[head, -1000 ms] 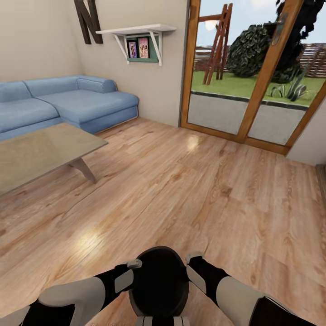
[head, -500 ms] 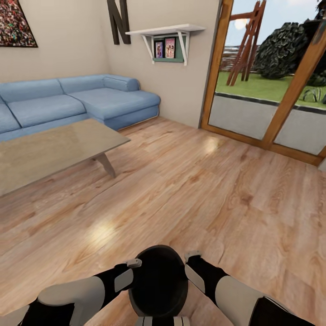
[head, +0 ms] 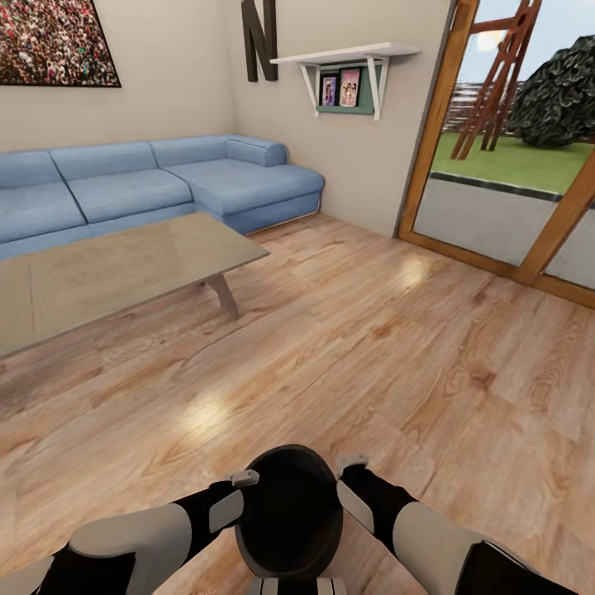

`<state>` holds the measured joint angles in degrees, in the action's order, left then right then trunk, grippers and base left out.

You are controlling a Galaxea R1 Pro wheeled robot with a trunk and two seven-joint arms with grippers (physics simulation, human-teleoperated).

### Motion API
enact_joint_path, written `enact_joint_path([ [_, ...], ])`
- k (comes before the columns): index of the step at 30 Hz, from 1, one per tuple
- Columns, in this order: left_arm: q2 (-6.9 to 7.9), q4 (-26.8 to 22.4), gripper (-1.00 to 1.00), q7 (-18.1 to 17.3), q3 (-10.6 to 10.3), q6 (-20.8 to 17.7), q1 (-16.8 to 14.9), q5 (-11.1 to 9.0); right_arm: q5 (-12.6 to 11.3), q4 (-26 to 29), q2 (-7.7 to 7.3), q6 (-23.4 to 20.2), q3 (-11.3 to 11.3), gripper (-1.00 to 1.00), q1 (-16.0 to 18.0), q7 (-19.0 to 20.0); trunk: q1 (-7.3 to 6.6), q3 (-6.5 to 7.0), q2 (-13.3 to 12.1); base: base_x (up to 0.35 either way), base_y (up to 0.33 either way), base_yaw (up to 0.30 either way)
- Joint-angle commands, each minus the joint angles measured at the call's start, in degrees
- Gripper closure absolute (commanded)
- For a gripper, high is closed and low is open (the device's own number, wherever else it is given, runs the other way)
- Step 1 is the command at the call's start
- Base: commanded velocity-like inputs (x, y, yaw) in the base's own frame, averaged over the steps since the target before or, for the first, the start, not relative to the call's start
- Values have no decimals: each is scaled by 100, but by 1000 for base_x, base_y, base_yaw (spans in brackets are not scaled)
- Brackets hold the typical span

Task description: Place each of the two pumpkins and all three candles from the living room inside a cabinet in the living room (use any cabinet), then make sure every cabinet is closed, and position the cauldron so it is next to a table in the living room.

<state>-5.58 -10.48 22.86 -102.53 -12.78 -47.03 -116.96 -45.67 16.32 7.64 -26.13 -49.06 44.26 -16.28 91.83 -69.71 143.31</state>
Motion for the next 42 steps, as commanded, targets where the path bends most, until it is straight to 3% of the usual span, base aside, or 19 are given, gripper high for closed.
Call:
enact_joint_path([
  [1,4,380,100,25,-39,-14,1,-2,-118,87,1,28,19,100,4,239,-1,0,1,0,0,10],
  [2,0,380,100,25,-39,-14,1,-2,-123,84,-2,28,23,100,4,239,-1,0,1,0,0,3],
  [3,29,39,100,-19,40,36,-9,7,2,41,4,32,26,100,34,35,0,0,1,0,0,0],
  [12,62,-28,100,-19,153,361,-8,206,54,113,-21,133,-266,100,193,-40,0,0,1,0,0,0],
  [23,64,-34,100,-18,137,531,-8,232,251,135,-4,260,-196,100,196,-40,0,0,1,0,0,169],
  [24,65,88,100,-18,137,531,-8,7,-3,135,-2,439,171,100,197,-38,0,0,1,0,0,285],
  [42,58,86,100,-19,139,531,-8,7,-3,135,10,442,168,100,197,-33,0,0,1,0,0,285],
])
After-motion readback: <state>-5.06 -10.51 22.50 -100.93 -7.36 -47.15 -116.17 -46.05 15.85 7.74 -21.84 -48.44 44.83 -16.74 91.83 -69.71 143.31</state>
